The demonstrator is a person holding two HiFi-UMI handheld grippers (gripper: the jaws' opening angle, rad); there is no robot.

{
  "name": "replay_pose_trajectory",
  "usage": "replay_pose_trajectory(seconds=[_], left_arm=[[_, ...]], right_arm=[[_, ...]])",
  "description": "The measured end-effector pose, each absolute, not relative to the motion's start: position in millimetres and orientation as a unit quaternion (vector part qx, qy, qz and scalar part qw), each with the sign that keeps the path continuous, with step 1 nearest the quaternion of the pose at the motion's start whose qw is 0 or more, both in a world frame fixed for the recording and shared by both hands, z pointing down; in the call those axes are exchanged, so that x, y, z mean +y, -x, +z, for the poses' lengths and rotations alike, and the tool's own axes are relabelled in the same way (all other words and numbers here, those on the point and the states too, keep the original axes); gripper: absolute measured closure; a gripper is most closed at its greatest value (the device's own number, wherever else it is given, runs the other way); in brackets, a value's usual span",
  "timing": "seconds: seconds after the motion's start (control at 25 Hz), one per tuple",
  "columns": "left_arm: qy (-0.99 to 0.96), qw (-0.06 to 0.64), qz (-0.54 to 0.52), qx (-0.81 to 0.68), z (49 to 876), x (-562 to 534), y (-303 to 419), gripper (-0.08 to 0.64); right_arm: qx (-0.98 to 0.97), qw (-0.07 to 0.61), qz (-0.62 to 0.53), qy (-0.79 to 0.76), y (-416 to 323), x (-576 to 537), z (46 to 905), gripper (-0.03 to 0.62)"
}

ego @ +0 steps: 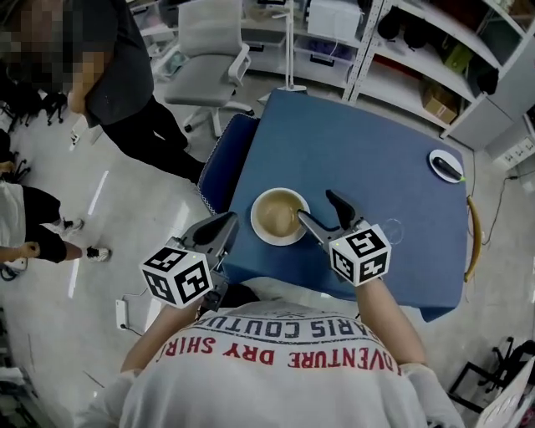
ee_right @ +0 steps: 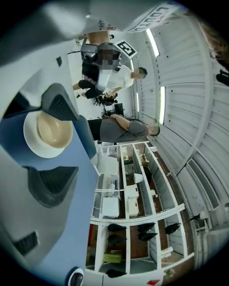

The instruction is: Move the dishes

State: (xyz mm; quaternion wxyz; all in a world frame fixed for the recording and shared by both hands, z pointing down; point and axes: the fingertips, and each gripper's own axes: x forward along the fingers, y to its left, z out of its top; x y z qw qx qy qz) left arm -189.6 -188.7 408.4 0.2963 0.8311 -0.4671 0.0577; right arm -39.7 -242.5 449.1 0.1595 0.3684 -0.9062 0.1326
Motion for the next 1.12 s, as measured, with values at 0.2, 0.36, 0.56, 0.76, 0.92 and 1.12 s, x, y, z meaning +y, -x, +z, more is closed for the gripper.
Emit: replay_pose_trajectory(seconds=[0.2, 0.36, 0.56, 0.76, 0.92, 1.12], left_arm=[[-0.818, 0.307, 0.059, -0.483, 416.0, -195.1, 221.8, 0.531], [-0.814, 0.315, 0.060, -0.484, 422.2, -201.7, 234.1, 0.531], [-0.813, 0.315, 0.061, -0.486, 425.7, -209.9, 234.8, 0.531], [-0.813, 0.309, 0.059, -0.489, 425.2, -218.6, 233.7, 0.531], [-0.805, 0.305, 0.054, -0.506, 424.8, -223.1, 240.1, 0.531], [-0.808, 0.305, 0.055, -0.501, 423.8, -225.1, 234.9, 0.531]], right_arm=[[-0.890, 0.205, 0.166, -0.371, 58.3, -254.0, 494.2, 0.284], [-0.875, 0.235, 0.197, -0.373, 67.3, -256.4, 520.7, 0.289], [-0.866, 0.253, 0.225, -0.369, 71.1, -257.3, 535.2, 0.375], [-0.860, 0.252, 0.249, -0.369, 72.1, -257.1, 539.9, 0.433], [-0.852, 0.251, 0.262, -0.376, 72.0, -258.0, 540.9, 0.476], [-0.842, 0.250, 0.272, -0.394, 67.0, -262.2, 542.5, 0.548]])
